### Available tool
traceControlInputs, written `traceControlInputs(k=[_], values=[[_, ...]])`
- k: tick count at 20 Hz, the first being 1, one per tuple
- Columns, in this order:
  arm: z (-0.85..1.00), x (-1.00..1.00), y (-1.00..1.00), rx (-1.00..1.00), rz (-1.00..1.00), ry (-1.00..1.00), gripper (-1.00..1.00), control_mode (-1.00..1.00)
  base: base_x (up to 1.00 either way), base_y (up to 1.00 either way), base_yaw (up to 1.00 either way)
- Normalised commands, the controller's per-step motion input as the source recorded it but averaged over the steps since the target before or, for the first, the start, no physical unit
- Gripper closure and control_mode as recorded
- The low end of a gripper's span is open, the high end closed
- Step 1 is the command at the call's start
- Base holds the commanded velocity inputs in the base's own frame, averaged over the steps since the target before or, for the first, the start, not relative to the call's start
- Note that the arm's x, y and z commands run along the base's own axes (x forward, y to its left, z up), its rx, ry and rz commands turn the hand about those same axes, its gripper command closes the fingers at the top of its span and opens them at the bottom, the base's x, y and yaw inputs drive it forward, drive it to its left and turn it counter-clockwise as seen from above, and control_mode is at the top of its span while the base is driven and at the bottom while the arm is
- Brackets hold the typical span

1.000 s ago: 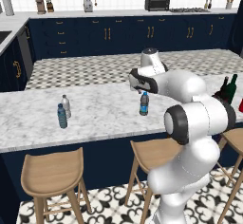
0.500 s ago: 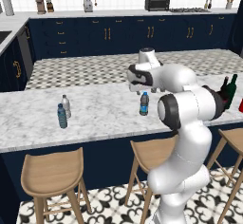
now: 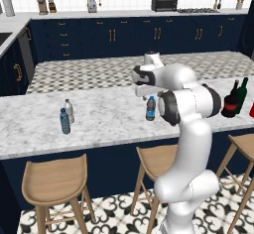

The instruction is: Move the plastic bottles in the middle to the plastics group, and the glass bottles in the middle to the glass group.

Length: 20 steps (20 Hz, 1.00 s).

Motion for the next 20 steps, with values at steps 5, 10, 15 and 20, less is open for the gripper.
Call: traceControlInputs(k=[5,10,15,20], values=[[-0.25,0.36,0.00,0.01,0.10,0.03,-1.00,-1.00,0.00,0.00,0.00],[-0.18,0.21,-0.04,0.01,0.10,0.04,-1.00,-1.00,0.00,0.00,0.00],[-0.09,-0.09,-0.01,0.02,0.09,0.03,-1.00,-1.00,0.00,0.00,0.00],[0.00,-0.18,0.00,0.01,0.05,0.00,-1.00,-1.00,0.00,0.00,0.00]])
